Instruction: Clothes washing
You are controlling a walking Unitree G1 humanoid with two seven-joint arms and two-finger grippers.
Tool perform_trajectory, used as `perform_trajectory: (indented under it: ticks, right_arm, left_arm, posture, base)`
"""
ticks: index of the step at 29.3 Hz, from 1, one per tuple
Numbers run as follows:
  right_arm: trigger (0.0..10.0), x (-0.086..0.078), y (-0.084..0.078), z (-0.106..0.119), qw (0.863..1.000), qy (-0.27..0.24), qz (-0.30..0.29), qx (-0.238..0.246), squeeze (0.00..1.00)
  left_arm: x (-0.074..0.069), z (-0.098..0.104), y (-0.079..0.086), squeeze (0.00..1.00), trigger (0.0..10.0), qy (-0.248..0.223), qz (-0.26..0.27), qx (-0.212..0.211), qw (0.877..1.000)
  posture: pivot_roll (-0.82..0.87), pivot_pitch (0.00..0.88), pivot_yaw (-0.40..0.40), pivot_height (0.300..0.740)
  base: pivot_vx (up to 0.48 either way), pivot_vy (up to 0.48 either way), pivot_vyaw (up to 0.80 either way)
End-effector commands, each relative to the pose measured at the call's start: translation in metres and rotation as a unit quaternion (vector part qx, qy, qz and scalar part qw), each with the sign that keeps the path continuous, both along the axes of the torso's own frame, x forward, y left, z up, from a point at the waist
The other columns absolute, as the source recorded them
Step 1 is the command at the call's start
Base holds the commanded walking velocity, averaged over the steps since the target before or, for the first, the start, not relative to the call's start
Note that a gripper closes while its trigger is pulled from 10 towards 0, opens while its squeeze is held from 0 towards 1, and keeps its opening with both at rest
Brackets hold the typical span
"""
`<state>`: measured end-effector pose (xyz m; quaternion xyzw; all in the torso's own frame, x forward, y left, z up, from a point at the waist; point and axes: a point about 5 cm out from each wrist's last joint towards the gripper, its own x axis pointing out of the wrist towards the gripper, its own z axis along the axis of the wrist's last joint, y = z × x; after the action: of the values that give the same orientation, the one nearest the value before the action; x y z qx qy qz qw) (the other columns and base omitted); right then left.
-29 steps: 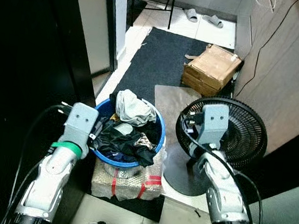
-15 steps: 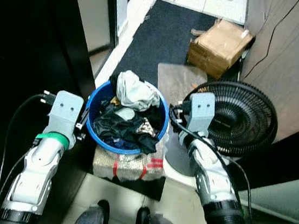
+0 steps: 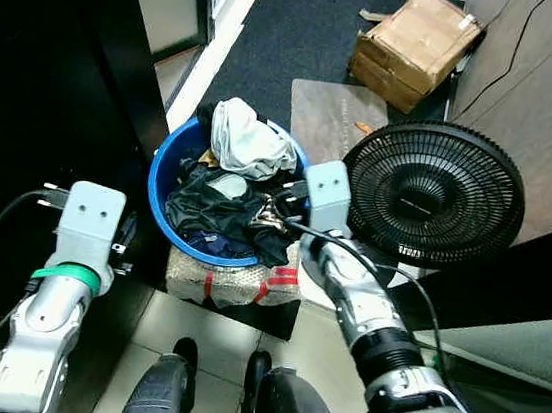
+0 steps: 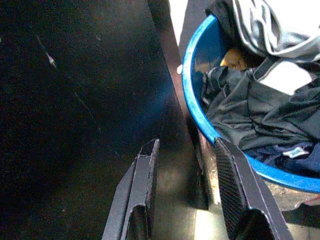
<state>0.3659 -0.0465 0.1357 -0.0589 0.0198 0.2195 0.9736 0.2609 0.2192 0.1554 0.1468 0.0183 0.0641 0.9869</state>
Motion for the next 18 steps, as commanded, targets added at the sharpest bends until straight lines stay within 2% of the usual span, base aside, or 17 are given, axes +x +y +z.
perform_trajectory:
  ticks: [1, 3, 4, 6, 7, 16, 18]
  right_arm:
    - [10.0, -0.007, 0.004, -0.021, 0.999, 0.038, 0.019, -0.020, 0.00]
    - [10.0, -0.009, 0.005, -0.026, 0.998, 0.048, 0.022, -0.034, 0.00]
    - [10.0, -0.010, 0.006, -0.031, 0.997, 0.063, 0.029, -0.042, 0.20]
    - [10.0, -0.011, 0.007, -0.034, 0.996, 0.073, 0.034, -0.047, 0.20]
    - [10.0, -0.012, 0.009, -0.038, 0.994, 0.086, 0.043, -0.055, 1.00]
    - [10.0, -0.020, 0.014, -0.061, 0.978, 0.162, 0.073, -0.108, 1.00]
    - [10.0, -0.021, 0.013, -0.062, 0.977, 0.165, 0.069, -0.117, 1.00]
  left_arm:
    - [-0.009, -0.009, 0.003, 0.00, 10.0, 0.024, 0.014, -0.002, 1.000]
    - [-0.010, -0.010, 0.004, 0.00, 10.0, 0.025, 0.015, -0.002, 1.000]
    - [-0.012, -0.010, 0.003, 0.00, 10.0, 0.027, 0.017, -0.003, 0.999]
    - [-0.013, -0.011, 0.002, 0.00, 10.0, 0.029, 0.018, -0.003, 0.999]
    - [-0.014, -0.011, 0.002, 0.00, 10.0, 0.032, 0.019, -0.004, 0.999]
    - [-0.018, -0.011, 0.002, 0.00, 10.0, 0.038, 0.030, -0.008, 0.999]
    - [-0.018, -0.011, 0.001, 0.00, 10.0, 0.038, 0.031, -0.008, 0.999]
  posture:
    - [0.11, 0.448, -0.071, 0.740]
    - [0.11, 0.448, -0.071, 0.740]
    - [0.11, 0.453, -0.077, 0.740]
    - [0.11, 0.453, -0.078, 0.740]
    - [0.11, 0.453, -0.081, 0.740]
    - [0.11, 0.456, -0.089, 0.740]
    - [0.12, 0.458, -0.091, 0.740]
  base:
    - [0.000, 0.000, 0.00]
    - [0.000, 0.000, 0.00]
    - [0.000, 0.000, 0.00]
    - [0.000, 0.000, 0.00]
    - [0.000, 0.000, 0.00]
    - [0.000, 0.000, 0.00]
    - [0.000, 0.000, 0.00]
